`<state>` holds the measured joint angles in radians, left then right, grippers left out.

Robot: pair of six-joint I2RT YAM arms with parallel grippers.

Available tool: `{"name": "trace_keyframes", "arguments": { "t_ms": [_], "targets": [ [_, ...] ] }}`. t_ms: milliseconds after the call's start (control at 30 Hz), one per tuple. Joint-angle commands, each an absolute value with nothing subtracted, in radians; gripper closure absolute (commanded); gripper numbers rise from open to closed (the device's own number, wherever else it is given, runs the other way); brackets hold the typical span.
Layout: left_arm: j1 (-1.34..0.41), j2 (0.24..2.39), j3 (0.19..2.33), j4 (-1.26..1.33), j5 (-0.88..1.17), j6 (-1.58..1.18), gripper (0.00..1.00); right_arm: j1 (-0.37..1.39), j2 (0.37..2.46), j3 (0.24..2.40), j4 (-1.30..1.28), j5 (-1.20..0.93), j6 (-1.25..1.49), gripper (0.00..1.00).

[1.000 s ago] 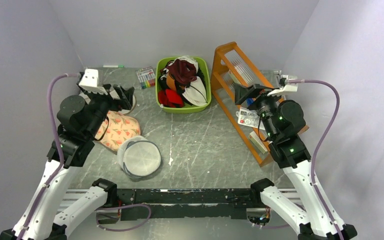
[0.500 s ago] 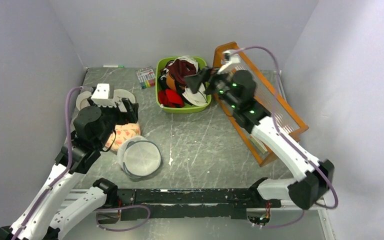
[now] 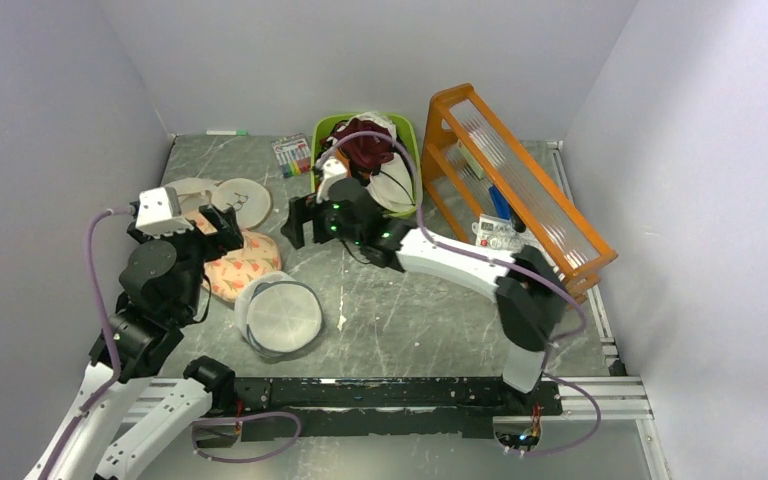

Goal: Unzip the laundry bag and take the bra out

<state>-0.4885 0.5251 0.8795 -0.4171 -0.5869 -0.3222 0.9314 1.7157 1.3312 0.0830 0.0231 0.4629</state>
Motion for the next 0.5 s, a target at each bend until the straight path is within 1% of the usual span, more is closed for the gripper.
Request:
{"name": "trace_keyframes", "arguments": {
  "t_ms": [0, 100, 233, 400, 467],
  "targets": [
    [-0.453, 0.566, 0.883, -0.436, -0.636, -0.332, 0.01, 0.964, 1.888, 1.465, 0.071, 0.046, 0.428, 0.13],
    [-0.419, 0.568, 0.872, -0.406, -0.59, -0.313, 0.01, 0.963, 1.987, 1.503, 0.097, 0.019, 0.453, 0.13],
    [-0.385, 0.572, 0.848, -0.375, -0.538, -0.298, 0.01, 0.963, 2.069, 1.525, 0.126, -0.007, 0.459, 0.13],
    [-0.383, 0.588, 0.841, -0.379, -0.562, -0.292, 0.01, 0.954, 2.184, 1.608, 0.111, -0.053, 0.481, 0.14],
    [-0.383, 0.597, 0.839, -0.375, -0.568, -0.29, 0.01, 0.952, 2.231, 1.657, 0.091, -0.075, 0.491, 0.16]
  ]
}}
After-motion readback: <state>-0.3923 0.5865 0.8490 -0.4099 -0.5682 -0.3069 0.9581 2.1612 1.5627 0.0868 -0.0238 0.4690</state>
